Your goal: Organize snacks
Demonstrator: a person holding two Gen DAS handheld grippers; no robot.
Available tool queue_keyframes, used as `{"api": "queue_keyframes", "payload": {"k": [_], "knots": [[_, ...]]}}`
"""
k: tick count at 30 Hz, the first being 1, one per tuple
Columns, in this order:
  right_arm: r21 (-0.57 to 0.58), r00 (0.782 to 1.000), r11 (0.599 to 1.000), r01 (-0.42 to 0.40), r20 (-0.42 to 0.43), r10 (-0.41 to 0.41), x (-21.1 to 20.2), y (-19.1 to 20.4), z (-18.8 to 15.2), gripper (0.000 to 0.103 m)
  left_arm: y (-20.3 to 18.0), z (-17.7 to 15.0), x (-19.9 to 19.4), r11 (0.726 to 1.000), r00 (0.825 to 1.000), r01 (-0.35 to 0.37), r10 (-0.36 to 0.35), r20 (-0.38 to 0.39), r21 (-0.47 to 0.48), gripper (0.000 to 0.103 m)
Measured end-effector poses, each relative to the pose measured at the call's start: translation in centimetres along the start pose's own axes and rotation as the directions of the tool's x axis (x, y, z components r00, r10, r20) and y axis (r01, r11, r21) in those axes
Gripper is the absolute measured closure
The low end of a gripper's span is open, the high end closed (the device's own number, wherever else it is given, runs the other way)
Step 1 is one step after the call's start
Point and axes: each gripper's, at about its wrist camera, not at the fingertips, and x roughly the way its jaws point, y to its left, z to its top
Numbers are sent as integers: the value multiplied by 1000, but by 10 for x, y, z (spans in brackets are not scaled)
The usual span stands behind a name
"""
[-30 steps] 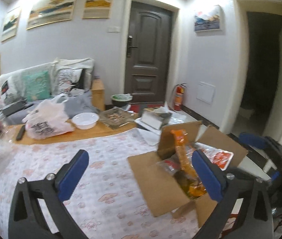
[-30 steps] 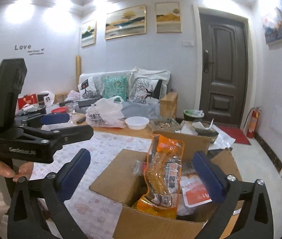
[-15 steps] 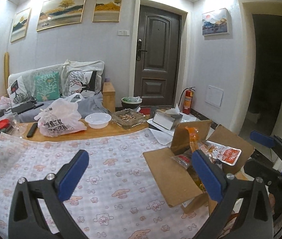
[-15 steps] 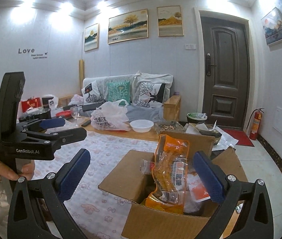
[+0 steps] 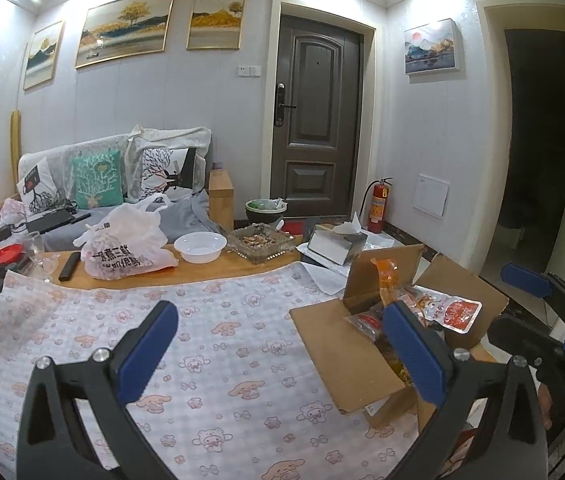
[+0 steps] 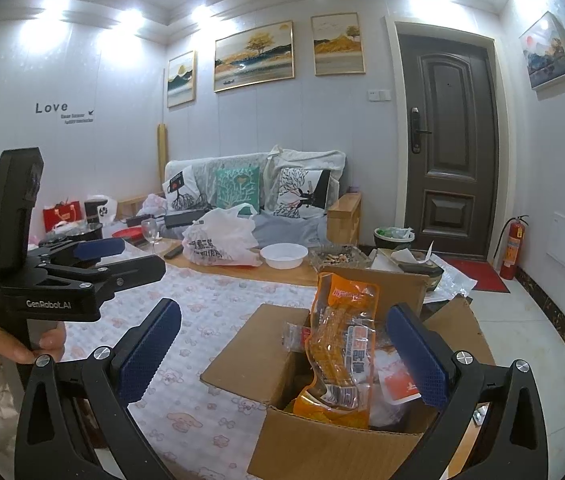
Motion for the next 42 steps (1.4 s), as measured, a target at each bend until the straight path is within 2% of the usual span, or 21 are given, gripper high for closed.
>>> {"api": "queue_keyframes", "payload": {"k": [42], "knots": [[19, 1000, 1000, 18, -2, -18, -4, 4, 2, 0, 3, -6, 0, 1000, 1000, 13, -13, -20, 2, 1]]}}
